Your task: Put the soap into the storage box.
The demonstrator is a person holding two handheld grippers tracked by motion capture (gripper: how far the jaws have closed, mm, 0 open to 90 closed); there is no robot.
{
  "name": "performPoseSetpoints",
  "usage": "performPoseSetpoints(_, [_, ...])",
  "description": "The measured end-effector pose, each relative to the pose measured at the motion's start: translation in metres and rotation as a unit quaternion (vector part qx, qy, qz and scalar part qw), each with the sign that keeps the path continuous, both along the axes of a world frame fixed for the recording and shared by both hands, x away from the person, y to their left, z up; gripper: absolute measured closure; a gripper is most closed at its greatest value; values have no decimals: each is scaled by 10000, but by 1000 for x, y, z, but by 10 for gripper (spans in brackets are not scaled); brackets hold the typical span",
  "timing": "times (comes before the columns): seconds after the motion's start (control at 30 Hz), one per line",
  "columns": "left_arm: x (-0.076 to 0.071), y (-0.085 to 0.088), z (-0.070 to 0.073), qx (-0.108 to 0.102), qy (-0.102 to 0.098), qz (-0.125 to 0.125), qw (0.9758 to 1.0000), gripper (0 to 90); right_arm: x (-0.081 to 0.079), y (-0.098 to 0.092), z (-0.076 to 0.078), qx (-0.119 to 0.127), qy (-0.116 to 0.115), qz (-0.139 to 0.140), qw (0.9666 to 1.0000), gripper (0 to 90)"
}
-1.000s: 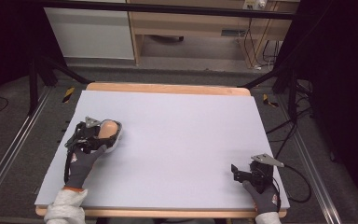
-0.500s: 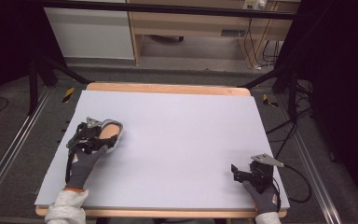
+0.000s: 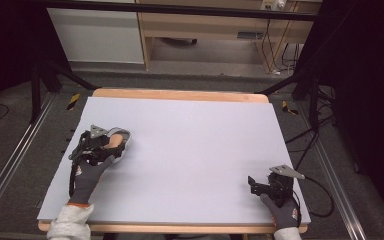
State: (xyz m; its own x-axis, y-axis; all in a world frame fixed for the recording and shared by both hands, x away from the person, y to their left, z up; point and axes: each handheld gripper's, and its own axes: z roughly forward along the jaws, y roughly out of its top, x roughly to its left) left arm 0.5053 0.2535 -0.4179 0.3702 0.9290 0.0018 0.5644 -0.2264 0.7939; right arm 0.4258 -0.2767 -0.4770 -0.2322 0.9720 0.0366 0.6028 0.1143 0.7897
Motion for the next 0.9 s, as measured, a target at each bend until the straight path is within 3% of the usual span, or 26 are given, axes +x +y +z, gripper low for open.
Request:
performPoseSetpoints(0.33, [-19,-7,10,-304,-211,-299,9989,382,0,-1,0,23,-6,-34,10000,60])
performPoseSetpoints(0.9, [-64,1,-6,-267,-331,-288,9987,350,-2,-6,0,37,-3,-104,9999,61])
